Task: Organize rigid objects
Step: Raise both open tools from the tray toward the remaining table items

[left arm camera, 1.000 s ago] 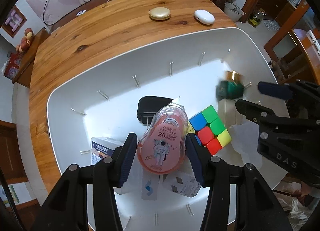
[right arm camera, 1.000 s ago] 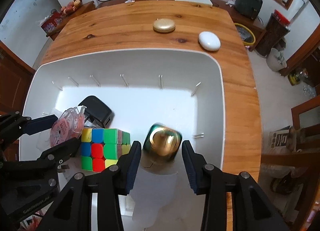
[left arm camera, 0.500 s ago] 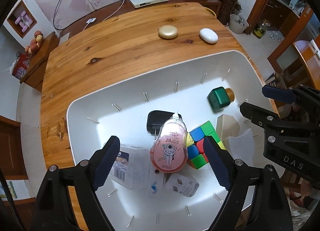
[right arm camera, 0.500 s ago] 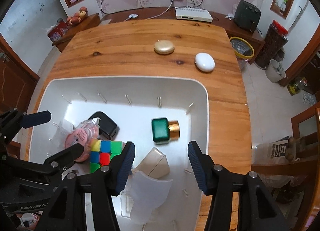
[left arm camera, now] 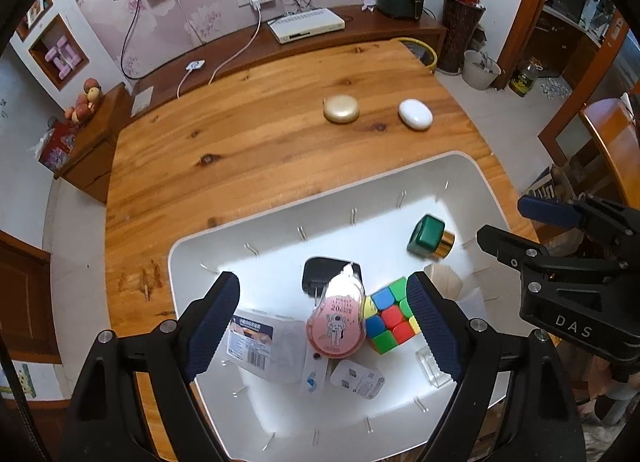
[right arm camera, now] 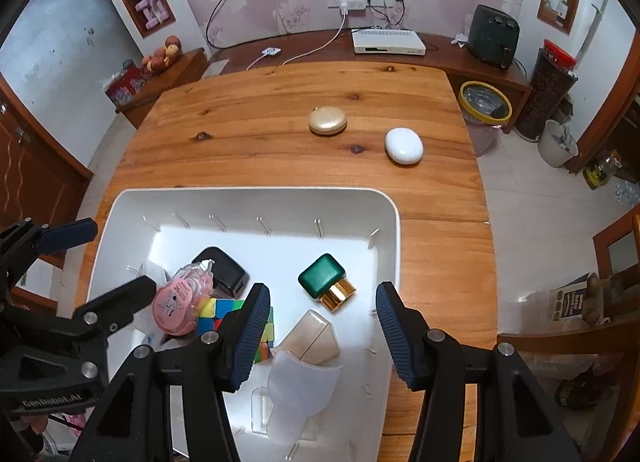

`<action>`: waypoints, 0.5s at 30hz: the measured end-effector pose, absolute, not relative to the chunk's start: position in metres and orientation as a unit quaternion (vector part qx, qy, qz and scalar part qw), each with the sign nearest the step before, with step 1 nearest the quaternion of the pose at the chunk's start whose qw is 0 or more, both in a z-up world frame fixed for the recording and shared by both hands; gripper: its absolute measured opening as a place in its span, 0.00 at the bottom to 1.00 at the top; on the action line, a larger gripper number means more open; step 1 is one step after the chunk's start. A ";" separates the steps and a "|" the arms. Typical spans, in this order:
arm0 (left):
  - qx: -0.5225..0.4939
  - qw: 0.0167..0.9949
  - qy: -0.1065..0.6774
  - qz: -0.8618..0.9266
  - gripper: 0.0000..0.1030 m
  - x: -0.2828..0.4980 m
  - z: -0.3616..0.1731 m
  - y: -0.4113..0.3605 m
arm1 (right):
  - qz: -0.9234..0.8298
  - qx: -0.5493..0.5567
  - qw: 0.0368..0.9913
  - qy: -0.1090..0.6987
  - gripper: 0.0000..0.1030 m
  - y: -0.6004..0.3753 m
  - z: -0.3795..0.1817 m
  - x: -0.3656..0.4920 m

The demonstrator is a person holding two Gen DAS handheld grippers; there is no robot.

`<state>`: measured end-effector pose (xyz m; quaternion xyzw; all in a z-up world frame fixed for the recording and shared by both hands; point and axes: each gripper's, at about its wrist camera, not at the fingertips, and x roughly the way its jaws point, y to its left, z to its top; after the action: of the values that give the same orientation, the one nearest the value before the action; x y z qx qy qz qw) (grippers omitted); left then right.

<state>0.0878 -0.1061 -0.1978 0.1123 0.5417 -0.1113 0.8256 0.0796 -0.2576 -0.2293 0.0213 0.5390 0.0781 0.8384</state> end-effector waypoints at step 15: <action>0.127 0.848 0.501 -0.120 0.90 0.150 -0.138 -0.116 | 0.045 0.057 0.851 0.519 0.55 -0.305 -0.198 0.110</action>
<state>0.1505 -0.1158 -0.1380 0.1272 0.5006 -0.1201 0.8478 0.1097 -0.3054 -0.1979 0.0570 0.5194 0.0449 0.8515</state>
